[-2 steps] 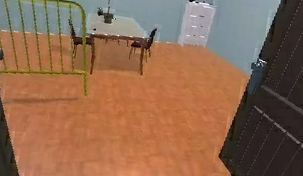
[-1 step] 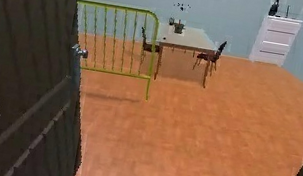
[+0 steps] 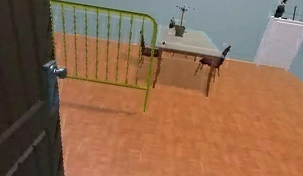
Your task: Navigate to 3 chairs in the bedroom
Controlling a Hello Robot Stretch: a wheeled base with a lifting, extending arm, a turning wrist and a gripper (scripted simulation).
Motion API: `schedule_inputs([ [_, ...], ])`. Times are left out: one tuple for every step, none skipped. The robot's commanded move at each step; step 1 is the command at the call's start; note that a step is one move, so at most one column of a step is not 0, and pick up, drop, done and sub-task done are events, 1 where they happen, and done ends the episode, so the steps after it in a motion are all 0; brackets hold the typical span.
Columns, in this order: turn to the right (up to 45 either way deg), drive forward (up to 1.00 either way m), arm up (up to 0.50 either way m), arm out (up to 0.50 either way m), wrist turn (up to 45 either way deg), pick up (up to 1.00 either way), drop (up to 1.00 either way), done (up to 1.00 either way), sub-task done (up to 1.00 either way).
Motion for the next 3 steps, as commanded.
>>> schedule_inputs([
  [24.0, 0.00, 0.00, 0.00, 0.0, 0.00, 0.00, 0.00, 0.00],
  [3.0, 0.00, 0.00, 0.00, 0.0, 0.00, 0.00, 0.00, 0.00],
  [0.0, 1.00, 0.00, 0.00, 0.0, 0.00, 0.00, 0.00, 0.00],
])
